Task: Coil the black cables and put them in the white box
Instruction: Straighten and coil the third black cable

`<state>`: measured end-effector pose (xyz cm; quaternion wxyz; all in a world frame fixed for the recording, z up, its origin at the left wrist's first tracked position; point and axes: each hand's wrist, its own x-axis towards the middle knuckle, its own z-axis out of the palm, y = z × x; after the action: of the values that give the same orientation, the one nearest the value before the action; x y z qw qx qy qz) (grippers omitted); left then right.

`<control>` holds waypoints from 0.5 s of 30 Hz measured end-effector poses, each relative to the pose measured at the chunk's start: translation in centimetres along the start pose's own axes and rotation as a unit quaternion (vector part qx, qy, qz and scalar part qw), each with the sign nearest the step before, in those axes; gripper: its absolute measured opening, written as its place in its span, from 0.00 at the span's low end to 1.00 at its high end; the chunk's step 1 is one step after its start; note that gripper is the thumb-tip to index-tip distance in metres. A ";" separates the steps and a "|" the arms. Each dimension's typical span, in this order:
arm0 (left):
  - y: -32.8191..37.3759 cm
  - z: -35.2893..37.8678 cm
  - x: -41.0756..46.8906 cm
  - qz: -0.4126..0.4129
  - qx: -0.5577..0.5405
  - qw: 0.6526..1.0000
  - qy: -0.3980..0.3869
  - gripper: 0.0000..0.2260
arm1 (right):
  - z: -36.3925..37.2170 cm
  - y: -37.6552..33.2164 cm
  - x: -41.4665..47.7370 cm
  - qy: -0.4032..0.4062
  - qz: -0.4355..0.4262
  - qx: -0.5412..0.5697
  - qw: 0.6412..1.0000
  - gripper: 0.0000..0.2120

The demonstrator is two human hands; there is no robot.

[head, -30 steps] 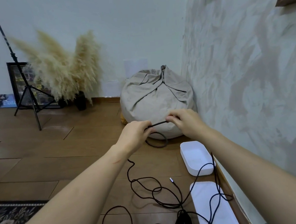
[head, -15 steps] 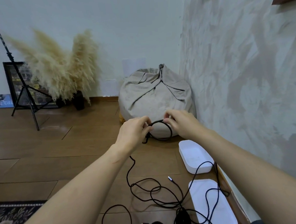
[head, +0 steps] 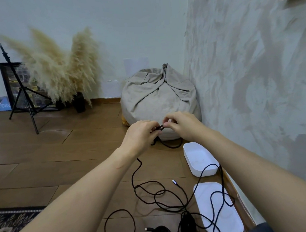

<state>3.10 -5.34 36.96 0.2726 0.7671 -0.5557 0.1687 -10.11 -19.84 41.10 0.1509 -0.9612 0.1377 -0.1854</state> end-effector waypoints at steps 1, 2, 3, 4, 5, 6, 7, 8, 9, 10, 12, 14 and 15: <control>-0.2 0.1 0.0 -0.002 0.001 1.000 -0.002 0.08 | 0.0 0.2 -0.1 0.012 0.001 -0.004 1.000 0.07; -0.4 0.2 0.0 -0.005 0.002 1.000 -0.003 0.09 | 0.0 0.3 -0.2 0.023 0.002 -0.007 1.000 0.07; -0.5 0.2 0.0 -0.009 0.001 1.000 -0.004 0.09 | 0.0 0.4 -0.3 0.030 0.005 -0.008 1.000 0.07; -0.6 0.3 0.0 -0.013 -0.001 1.000 -0.005 0.10 | 0.0 0.4 -0.4 0.036 0.008 -0.010 0.999 0.07; -0.7 0.5 0.0 -0.015 -0.002 1.000 -0.005 0.10 | 0.1 0.5 -0.4 0.039 0.010 -0.012 0.999 0.07; -0.7 0.6 -0.1 -0.017 -0.003 1.000 -0.006 0.10 | 0.1 0.5 -0.5 0.041 0.010 -0.013 0.999 0.07; -0.7 0.7 -0.1 -0.016 -0.001 1.000 -0.008 0.10 | 0.0 0.5 -0.5 0.042 0.009 -0.013 0.999 0.07; -0.7 0.7 -0.1 -0.013 0.001 1.000 -0.010 0.10 | 0.0 0.5 -0.5 0.043 0.009 -0.011 0.999 0.07; -0.8 0.8 -0.1 -0.010 0.004 1.000 -0.009 0.10 | 0.0 0.6 -0.5 0.044 0.011 -0.009 0.999 0.07; -0.8 0.7 -0.1 -0.008 0.004 1.000 -0.008 0.10 | 0.0 0.6 -0.5 0.045 0.014 -0.006 0.999 0.07; -0.9 0.6 -0.2 -0.010 0.002 1.000 -0.007 0.11 | 0.0 0.7 -0.5 0.047 0.017 -0.005 0.999 0.07; -0.9 0.6 -0.3 -0.017 -0.001 1.000 -0.014 0.12 | 0.0 0.6 -0.5 0.044 0.016 -0.006 0.999 0.07; -0.8 0.5 -0.3 -0.021 0.000 1.000 -0.020 0.13 | 0.1 0.5 -0.5 0.041 0.015 -0.005 0.999 0.07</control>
<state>3.79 -5.27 36.19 0.2651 0.7817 -0.5448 0.1476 -10.64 -20.13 40.71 0.1430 -0.9515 0.1589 -0.2214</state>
